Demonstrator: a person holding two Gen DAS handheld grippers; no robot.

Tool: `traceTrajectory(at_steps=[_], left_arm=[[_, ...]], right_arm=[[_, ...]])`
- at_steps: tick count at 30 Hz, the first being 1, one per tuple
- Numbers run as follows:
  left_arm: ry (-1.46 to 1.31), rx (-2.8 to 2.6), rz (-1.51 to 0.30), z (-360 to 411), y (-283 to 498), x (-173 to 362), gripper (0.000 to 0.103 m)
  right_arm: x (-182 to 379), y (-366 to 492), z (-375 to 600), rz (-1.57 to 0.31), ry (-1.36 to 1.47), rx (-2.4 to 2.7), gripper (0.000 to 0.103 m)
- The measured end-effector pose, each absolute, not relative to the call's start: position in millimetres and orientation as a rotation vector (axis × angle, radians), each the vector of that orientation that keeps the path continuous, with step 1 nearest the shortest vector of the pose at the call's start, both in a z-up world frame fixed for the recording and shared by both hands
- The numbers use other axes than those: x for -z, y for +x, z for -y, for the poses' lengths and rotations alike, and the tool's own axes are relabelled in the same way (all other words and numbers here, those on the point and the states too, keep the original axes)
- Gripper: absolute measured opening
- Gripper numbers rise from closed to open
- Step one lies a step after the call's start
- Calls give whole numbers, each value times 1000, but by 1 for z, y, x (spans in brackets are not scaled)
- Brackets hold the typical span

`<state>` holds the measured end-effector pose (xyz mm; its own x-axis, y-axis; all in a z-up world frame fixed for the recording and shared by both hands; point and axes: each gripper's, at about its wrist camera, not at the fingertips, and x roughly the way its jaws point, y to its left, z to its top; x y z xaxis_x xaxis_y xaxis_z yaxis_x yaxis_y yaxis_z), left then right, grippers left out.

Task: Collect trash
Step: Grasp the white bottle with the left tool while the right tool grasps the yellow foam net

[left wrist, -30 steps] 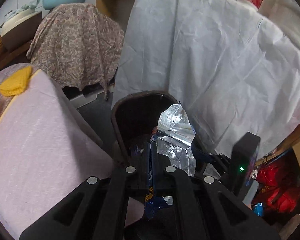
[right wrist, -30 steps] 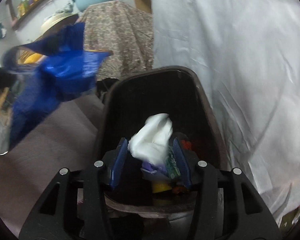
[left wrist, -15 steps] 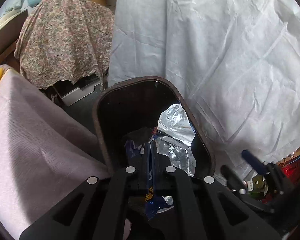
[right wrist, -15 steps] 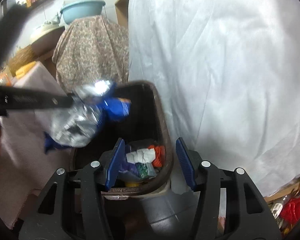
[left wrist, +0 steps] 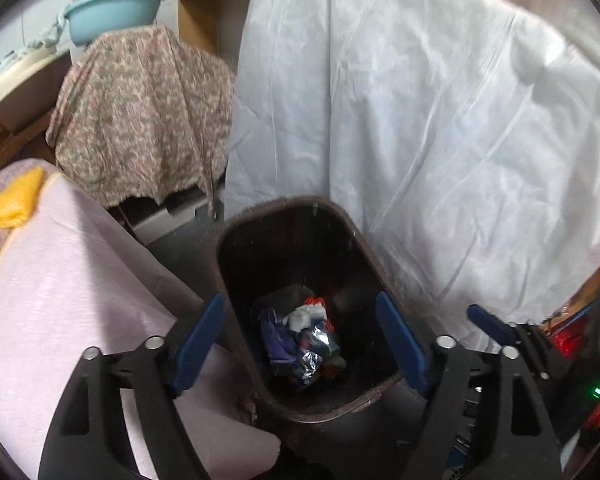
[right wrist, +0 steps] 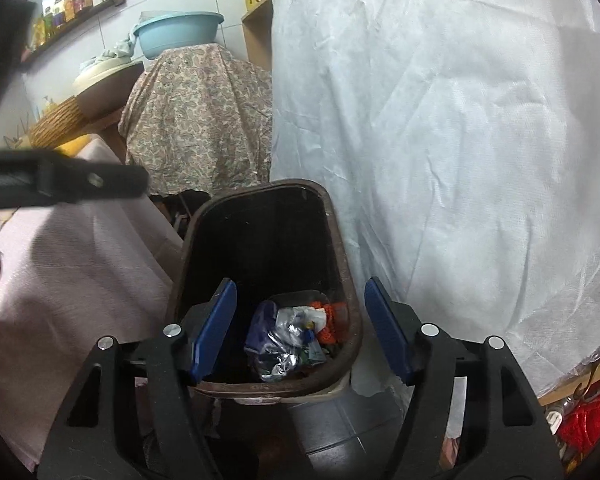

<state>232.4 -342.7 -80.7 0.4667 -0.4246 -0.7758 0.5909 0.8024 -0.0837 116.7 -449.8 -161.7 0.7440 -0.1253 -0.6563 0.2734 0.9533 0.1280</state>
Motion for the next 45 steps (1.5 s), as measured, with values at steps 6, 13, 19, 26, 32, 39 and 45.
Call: traceTrajectory(at_steps=[6, 13, 19, 26, 32, 39, 45], left_arm=[[173, 650, -839, 308, 219, 57, 87], [177, 607, -751, 255, 207, 35, 92], [181, 524, -682, 206, 203, 18, 94], [170, 394, -660, 130, 207, 12, 97], [168, 259, -688, 73, 234, 16, 97], [243, 255, -786, 57, 286, 25, 97], [380, 248, -898, 82, 339, 48, 97]], right_arm=[[155, 127, 428, -693, 215, 154, 67], [140, 133, 402, -680, 229, 60, 69], [125, 140, 374, -663, 231, -29, 76], [104, 152, 334, -657, 178, -130, 76], [90, 166, 302, -656, 173, -216, 76], [76, 174, 273, -654, 125, -262, 76], [67, 180, 263, -660, 98, -281, 76]])
